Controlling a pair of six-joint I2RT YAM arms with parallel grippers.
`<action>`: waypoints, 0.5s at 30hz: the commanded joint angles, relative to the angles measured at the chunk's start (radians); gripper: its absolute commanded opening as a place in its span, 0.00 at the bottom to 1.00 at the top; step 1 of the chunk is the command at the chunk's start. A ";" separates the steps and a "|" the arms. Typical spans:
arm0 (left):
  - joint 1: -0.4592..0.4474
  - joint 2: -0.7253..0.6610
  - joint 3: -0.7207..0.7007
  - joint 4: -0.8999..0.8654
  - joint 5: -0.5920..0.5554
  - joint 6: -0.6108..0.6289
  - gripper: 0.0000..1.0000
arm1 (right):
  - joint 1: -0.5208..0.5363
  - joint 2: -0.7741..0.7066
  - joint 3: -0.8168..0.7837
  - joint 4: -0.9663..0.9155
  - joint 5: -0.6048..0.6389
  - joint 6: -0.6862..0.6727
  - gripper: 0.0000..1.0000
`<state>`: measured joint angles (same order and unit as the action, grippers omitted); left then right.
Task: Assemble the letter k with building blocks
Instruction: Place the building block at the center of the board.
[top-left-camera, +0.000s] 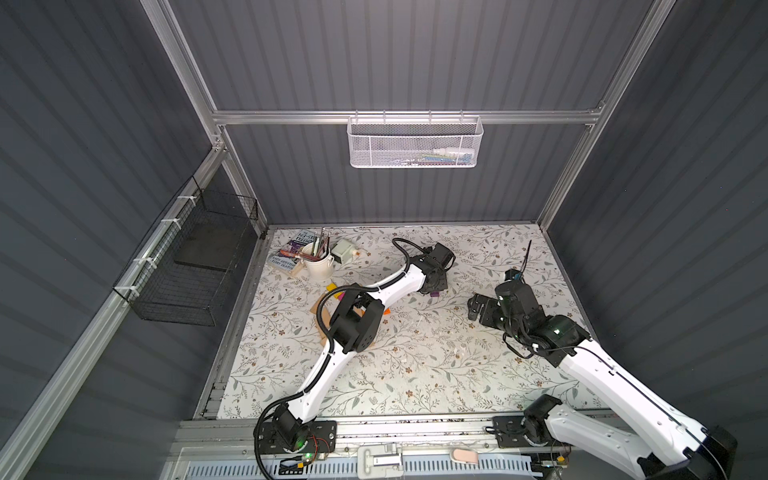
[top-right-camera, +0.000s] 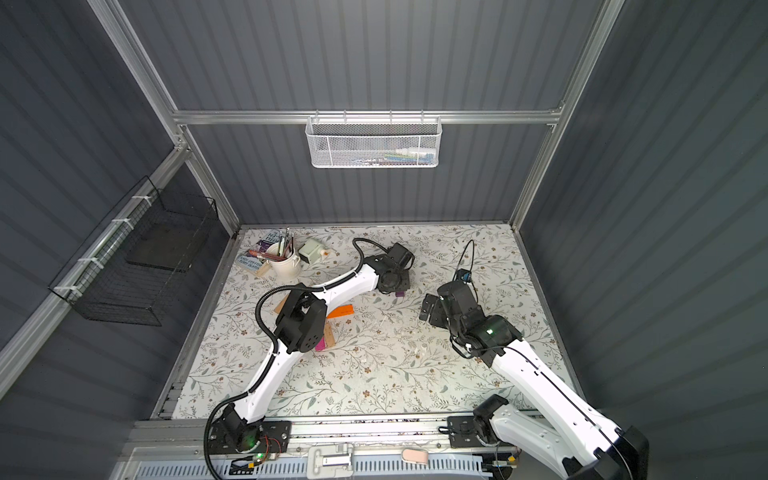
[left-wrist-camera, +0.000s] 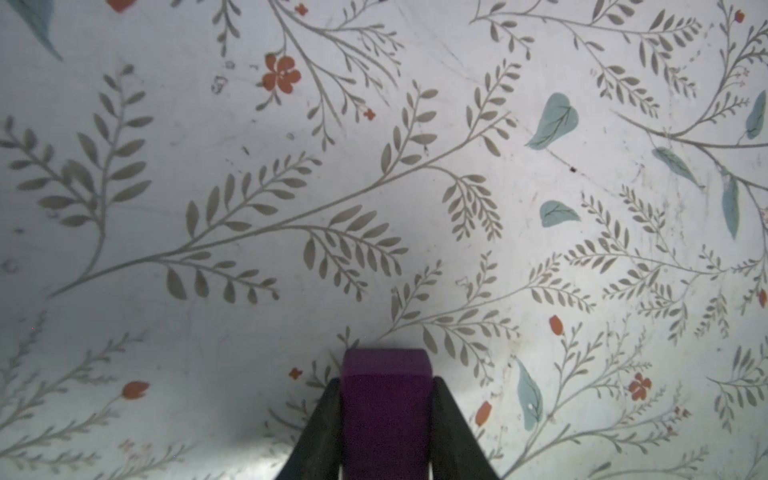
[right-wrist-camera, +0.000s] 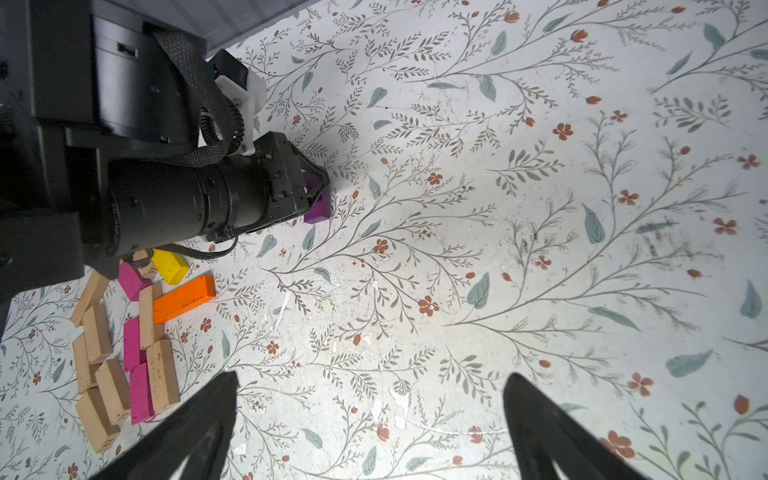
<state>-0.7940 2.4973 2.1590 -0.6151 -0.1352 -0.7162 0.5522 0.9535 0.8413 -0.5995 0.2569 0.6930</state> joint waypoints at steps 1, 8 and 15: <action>0.001 0.029 0.015 -0.036 -0.009 -0.005 0.36 | -0.003 0.029 -0.008 -0.007 -0.004 0.008 0.99; 0.001 -0.030 -0.017 -0.012 -0.006 0.010 0.42 | -0.003 0.072 0.013 -0.005 -0.026 0.006 0.99; 0.043 -0.294 -0.268 0.137 0.042 0.045 0.46 | -0.002 0.148 0.056 0.010 -0.073 -0.019 0.98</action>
<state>-0.7815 2.3672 1.9671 -0.5529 -0.1230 -0.7010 0.5522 1.0668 0.8555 -0.5983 0.2131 0.6930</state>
